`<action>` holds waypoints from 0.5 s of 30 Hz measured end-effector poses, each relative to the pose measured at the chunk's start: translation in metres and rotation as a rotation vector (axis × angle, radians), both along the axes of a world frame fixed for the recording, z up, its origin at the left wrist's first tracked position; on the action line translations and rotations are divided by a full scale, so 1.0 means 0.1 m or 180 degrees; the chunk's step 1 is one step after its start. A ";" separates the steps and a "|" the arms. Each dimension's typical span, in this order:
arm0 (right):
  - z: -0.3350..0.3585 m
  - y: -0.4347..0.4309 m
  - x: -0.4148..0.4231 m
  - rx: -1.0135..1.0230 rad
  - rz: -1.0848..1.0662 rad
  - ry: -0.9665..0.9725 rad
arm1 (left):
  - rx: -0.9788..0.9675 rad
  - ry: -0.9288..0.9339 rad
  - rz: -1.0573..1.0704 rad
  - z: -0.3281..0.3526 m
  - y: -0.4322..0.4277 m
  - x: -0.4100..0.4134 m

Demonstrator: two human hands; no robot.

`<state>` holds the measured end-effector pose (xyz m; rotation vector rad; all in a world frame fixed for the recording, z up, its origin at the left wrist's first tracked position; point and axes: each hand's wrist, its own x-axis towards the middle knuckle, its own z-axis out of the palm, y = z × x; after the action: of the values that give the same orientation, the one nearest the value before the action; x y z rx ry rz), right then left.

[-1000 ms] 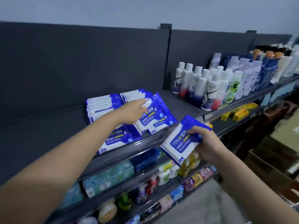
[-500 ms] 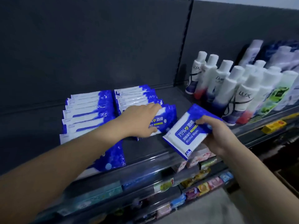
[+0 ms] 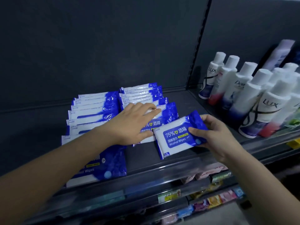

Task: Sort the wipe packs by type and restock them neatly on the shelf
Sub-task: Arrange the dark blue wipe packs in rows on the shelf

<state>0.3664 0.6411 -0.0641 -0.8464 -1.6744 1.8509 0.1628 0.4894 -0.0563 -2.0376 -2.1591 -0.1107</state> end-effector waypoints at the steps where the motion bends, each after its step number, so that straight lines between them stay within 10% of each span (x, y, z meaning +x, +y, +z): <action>1: -0.04 -0.03 -0.04 0.0175 0.0038 -0.0013 | -0.0027 -0.0117 0.0001 0.00 -0.02 -0.02; 15: -0.18 -0.24 -0.25 0.1719 0.0747 -0.0544 | -0.0792 -0.1664 0.0431 0.06 -0.10 0.23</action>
<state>0.3411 0.6170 -0.0820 -0.6068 -2.3150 1.3691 0.1854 0.4794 -0.0507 -2.1687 -2.7361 -0.4191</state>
